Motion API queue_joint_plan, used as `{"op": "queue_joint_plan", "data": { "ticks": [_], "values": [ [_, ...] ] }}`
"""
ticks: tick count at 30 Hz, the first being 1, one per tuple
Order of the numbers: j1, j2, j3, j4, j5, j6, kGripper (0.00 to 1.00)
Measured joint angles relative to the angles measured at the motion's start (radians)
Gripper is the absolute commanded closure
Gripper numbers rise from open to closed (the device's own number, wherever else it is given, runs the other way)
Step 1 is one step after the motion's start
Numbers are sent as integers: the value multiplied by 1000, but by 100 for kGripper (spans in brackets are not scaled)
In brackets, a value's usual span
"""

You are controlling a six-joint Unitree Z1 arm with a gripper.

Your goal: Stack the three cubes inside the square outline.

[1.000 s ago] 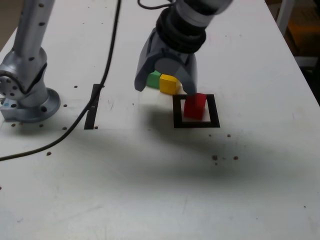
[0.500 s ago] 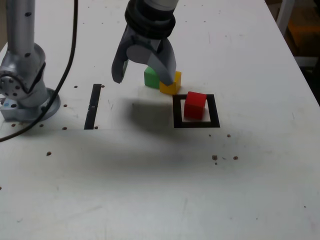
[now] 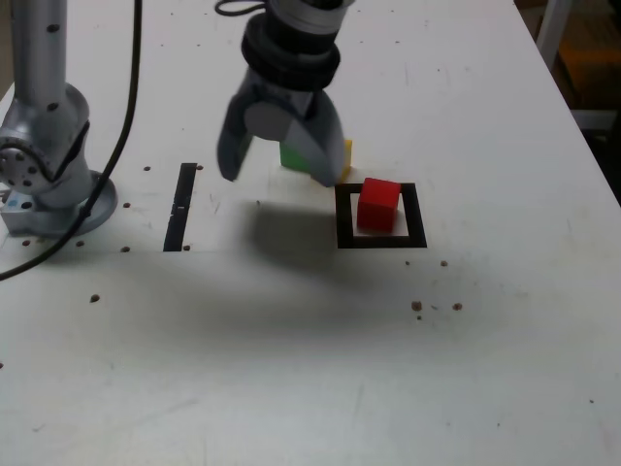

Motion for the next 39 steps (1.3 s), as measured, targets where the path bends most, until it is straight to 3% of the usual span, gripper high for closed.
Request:
{"op": "queue_joint_plan", "data": {
  "ticks": [10,21,39],
  "values": [
    [0,19,-2,-71,-2,36,0],
    [17,68,-5,-125,29,39,0],
    [74,34,16,-139,76,80,0]
  ]
}}
